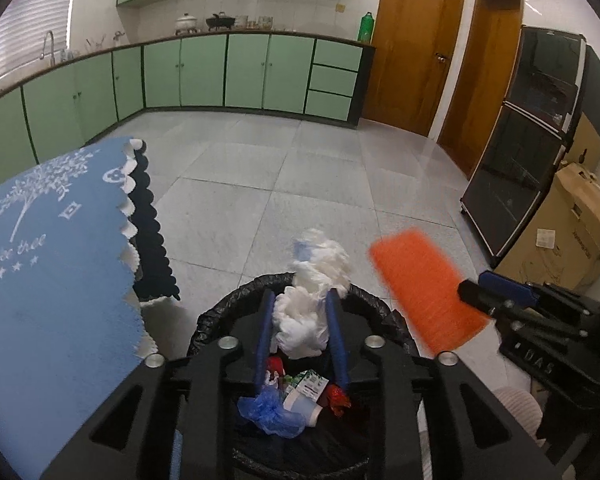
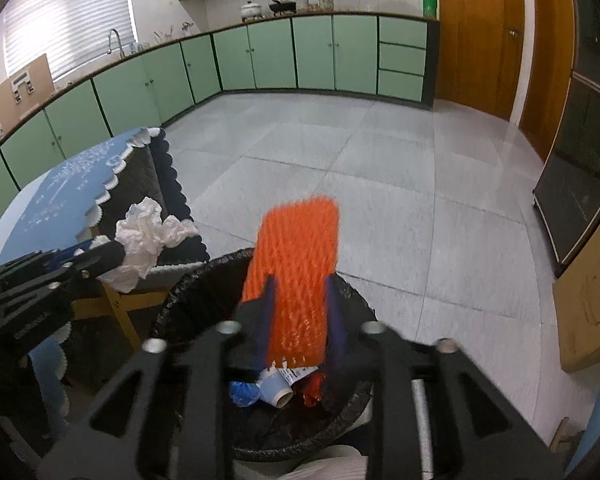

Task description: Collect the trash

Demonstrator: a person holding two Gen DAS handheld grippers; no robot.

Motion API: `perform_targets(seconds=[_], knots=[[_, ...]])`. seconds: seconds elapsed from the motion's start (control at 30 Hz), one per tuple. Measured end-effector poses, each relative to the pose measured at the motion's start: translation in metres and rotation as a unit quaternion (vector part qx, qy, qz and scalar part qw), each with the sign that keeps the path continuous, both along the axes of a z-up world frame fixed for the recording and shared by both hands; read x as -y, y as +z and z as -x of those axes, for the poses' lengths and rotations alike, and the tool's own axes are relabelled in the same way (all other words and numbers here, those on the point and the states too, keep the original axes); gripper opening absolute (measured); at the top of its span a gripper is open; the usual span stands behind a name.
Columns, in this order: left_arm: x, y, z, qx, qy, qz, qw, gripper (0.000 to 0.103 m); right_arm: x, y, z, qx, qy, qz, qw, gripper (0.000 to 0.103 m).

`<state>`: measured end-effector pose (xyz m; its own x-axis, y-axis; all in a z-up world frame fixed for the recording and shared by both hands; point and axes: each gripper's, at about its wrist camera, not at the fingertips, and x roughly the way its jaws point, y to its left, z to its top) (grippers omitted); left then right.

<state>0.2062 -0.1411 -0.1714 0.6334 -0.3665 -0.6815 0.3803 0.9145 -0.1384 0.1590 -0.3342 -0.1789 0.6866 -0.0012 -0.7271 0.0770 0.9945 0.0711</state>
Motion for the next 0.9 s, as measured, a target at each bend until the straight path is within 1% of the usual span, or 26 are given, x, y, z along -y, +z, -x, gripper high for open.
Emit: perform_targets(seconds=[0.1, 0.23, 0.33, 0.37, 0.4, 0.5, 0.53, 0.6, 0.7, 0.77, 0.8, 0.9], knots=[[-0.001, 0.0, -0.002, -0.005, 0.002, 0.002, 1.0, 0.031, 0.003, -0.003, -0.005, -0.009, -0.003, -0.009, 1.0, 0.044], [-0.006, 0.003, -0.002, -0.006, 0.01, 0.009, 0.9999, 0.033, 0.005, 0.004, -0.002, 0.002, -0.007, -0.008, 1.0, 0.047], [-0.015, 0.015, 0.001, 0.009, 0.013, 0.01, 0.9998, 0.034, 0.005, 0.012, 0.001, 0.01, -0.009, -0.01, 1.0, 0.055], [-0.017, 0.018, 0.003, 0.014, 0.014, 0.01, 0.9998, 0.037, 0.005, 0.016, 0.004, 0.016, -0.01, -0.01, 1.0, 0.063], [-0.021, 0.024, 0.005, 0.022, 0.017, 0.011, 0.9996, 0.043, 0.004, 0.021, 0.007, 0.021, -0.011, -0.01, 1.0, 0.073], [-0.034, 0.038, 0.012, 0.038, 0.023, 0.014, 0.9989, 0.051, 0.0, 0.038, 0.015, 0.041, -0.012, -0.007, 0.999, 0.089], [-0.038, 0.042, 0.014, 0.042, 0.025, 0.015, 0.9987, 0.053, -0.002, 0.044, 0.018, 0.047, -0.01, -0.008, 0.999, 0.09], [-0.048, 0.052, 0.021, 0.05, 0.029, 0.015, 0.9982, 0.062, -0.006, 0.058, 0.024, 0.058, -0.006, -0.014, 0.998, 0.095], [-0.064, 0.068, 0.033, 0.06, 0.04, 0.022, 0.9972, 0.071, -0.013, 0.078, 0.034, 0.07, 0.002, -0.025, 0.997, 0.097], [-0.077, 0.08, 0.043, 0.067, 0.048, 0.029, 0.9961, 0.083, -0.019, 0.094, 0.043, 0.082, 0.009, -0.031, 0.996, 0.097], [-0.083, 0.086, 0.049, 0.074, 0.053, 0.029, 0.9954, 0.086, -0.023, 0.102, 0.047, 0.089, 0.014, -0.035, 0.995, 0.097], [-0.097, 0.103, 0.066, 0.092, 0.062, 0.024, 0.9935, 0.091, -0.033, 0.125, 0.059, 0.107, 0.028, -0.048, 0.993, 0.098]])
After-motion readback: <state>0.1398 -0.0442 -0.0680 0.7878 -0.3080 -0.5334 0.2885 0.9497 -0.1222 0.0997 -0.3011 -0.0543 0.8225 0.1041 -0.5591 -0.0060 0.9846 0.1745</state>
